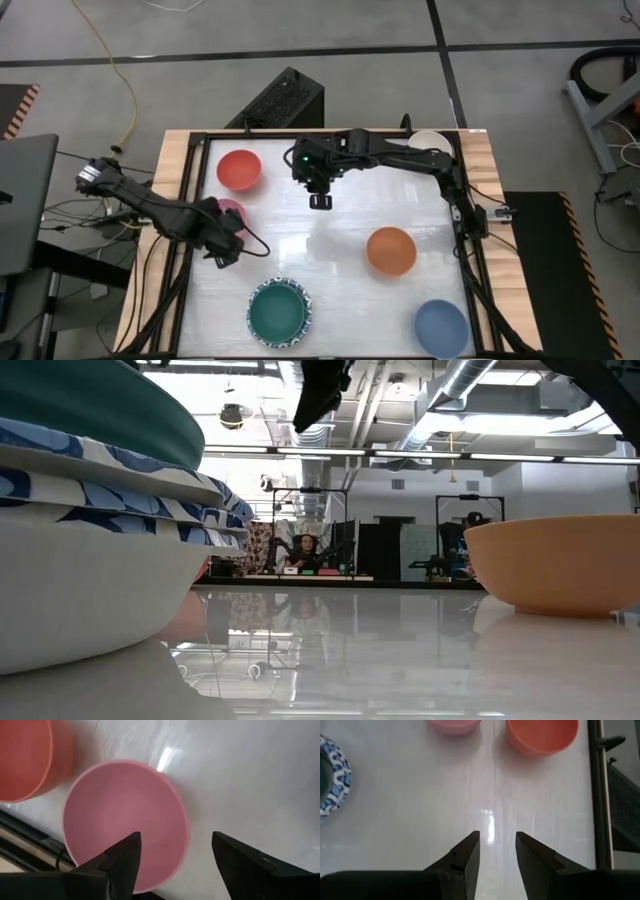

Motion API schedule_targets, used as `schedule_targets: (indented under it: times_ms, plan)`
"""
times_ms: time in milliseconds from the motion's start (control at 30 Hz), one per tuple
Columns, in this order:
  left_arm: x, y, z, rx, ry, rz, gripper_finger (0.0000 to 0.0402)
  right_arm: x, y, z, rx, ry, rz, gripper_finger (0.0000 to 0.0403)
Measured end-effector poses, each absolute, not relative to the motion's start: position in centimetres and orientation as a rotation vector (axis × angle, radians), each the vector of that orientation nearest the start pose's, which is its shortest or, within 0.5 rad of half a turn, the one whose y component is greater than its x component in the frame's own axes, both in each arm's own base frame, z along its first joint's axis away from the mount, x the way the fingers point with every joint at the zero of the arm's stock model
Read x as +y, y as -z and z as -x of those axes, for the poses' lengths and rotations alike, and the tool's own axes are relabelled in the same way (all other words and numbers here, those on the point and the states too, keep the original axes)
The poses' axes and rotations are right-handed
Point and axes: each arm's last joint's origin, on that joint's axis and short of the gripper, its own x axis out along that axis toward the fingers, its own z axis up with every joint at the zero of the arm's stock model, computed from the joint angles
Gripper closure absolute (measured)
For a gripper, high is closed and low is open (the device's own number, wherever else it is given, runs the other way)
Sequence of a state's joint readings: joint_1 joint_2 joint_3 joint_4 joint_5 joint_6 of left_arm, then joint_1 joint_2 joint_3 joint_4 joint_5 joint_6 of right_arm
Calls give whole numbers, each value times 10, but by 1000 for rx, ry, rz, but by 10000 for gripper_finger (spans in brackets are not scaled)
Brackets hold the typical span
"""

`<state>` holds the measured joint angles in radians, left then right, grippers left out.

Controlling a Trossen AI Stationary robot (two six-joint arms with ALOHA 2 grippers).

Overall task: Nest bowls inside each other
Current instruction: Stack the pink bowl on top of the green bowl

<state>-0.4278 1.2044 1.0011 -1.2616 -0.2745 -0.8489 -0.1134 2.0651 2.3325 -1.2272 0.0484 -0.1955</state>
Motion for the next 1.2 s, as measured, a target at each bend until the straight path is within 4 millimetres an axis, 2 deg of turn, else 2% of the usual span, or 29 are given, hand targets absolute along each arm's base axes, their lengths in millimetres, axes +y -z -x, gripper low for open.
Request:
schedule_targets:
  times_ms: [233,467,600,733,933,1067,1200]
  plan:
    - [-70,-241,-170,1266,-415,295,168,-49,-376,-414,1026,48,145,257]
    - [-65,-212,-158,1332,-459,295,168,-49,-376,-413,1040,48,140,257]
    - [-66,-197,-156,1358,-416,318,179,-49,-376,-413,1041,49,139,257]
    - [-65,-185,-151,1397,-406,331,231,-49,-375,-413,1041,57,125,257]
    - [-65,-184,-151,1378,-428,340,379,-49,-375,-412,1044,73,97,257]
    - [-65,-188,-155,1331,-459,356,397,-51,-375,-412,1044,81,90,257]
    - [-67,-201,-162,1270,-458,361,401,-52,-375,-412,1044,85,89,257]
